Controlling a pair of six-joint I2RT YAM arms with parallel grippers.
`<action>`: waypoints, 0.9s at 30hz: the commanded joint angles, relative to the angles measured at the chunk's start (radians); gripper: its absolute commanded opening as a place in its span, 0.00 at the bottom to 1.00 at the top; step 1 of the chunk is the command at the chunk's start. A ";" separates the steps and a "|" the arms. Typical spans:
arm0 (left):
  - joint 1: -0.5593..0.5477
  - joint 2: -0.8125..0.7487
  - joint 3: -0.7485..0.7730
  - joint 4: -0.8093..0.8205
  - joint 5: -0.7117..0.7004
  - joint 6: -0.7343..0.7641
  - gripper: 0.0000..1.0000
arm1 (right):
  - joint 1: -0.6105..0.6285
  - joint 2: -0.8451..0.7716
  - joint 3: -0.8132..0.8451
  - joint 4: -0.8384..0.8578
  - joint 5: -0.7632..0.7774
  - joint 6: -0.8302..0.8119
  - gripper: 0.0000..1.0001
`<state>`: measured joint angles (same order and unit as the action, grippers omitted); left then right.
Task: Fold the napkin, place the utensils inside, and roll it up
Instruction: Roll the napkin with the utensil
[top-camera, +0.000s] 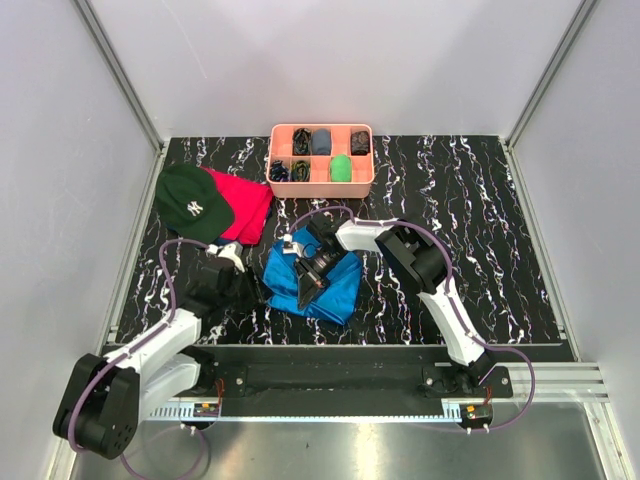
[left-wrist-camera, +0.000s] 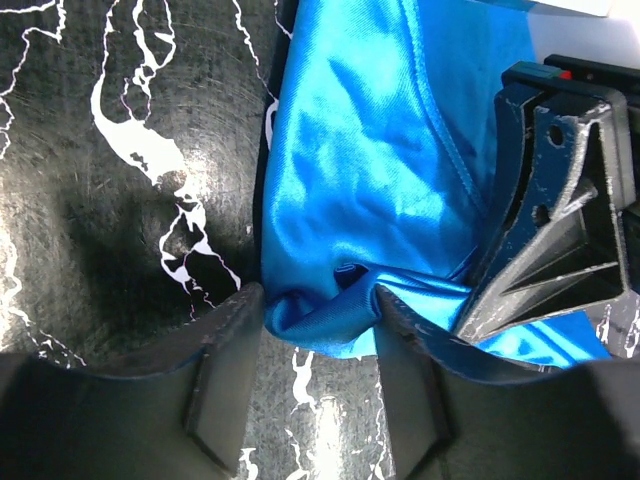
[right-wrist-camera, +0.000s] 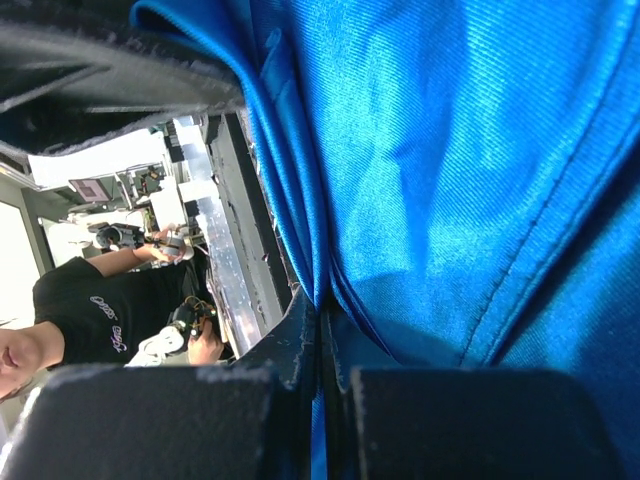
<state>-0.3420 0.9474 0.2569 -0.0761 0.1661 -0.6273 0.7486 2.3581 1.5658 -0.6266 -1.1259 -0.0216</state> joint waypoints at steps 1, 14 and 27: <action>-0.002 0.024 0.042 0.007 -0.056 0.024 0.48 | -0.009 0.024 0.028 -0.030 -0.006 -0.026 0.00; -0.002 0.088 0.071 -0.025 -0.073 0.020 0.26 | -0.011 0.024 0.042 -0.039 -0.008 -0.023 0.00; -0.002 0.169 0.116 -0.070 -0.060 0.043 0.08 | -0.011 -0.161 0.028 -0.021 0.142 0.009 0.40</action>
<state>-0.3466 1.0786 0.3386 -0.1204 0.1474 -0.6174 0.7467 2.3329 1.5837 -0.6525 -1.0954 -0.0101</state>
